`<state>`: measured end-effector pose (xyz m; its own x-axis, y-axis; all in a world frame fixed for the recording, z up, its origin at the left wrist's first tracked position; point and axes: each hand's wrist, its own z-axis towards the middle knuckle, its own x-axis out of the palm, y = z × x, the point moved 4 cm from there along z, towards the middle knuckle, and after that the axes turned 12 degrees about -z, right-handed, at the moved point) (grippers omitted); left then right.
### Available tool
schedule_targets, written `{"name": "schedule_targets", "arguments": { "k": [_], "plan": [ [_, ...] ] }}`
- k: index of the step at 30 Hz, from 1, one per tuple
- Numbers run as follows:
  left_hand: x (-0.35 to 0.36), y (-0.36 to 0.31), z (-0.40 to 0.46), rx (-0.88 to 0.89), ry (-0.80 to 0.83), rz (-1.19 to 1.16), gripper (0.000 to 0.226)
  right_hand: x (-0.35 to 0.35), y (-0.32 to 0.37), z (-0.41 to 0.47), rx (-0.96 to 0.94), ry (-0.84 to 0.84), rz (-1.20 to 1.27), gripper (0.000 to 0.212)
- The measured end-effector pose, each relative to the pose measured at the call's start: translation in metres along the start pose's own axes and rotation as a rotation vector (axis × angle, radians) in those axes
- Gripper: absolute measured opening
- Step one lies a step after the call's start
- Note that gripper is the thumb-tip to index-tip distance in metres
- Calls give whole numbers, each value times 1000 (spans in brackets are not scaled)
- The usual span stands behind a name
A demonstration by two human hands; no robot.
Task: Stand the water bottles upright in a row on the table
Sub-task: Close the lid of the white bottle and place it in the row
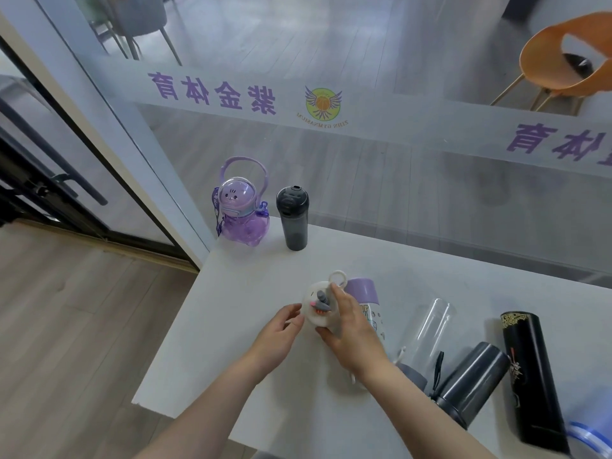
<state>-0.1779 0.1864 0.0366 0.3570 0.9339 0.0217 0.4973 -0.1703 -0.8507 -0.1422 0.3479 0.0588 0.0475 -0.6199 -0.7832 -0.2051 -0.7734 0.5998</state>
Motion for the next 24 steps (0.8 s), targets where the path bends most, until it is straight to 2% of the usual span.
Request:
{"name": "schedule_targets", "arguments": {
  "k": [4,9,13,17,24],
  "plan": [
    [-20,-3,21,-16,-30,184,41,-6,0,32,10,37,-83,81],
    [-44,-3,46,53,6,735,56,-17,0,69,25,19,-112,80],
    [-57,7,62,4,30,1079,73,-29,-3,95,49,-11,-156,79],
    [-62,14,70,-12,11,1151,85,-36,-9,119,49,-30,-161,81],
    [-61,23,68,-6,24,1257,94,-48,-13,155,84,-72,-130,82]
  ]
}}
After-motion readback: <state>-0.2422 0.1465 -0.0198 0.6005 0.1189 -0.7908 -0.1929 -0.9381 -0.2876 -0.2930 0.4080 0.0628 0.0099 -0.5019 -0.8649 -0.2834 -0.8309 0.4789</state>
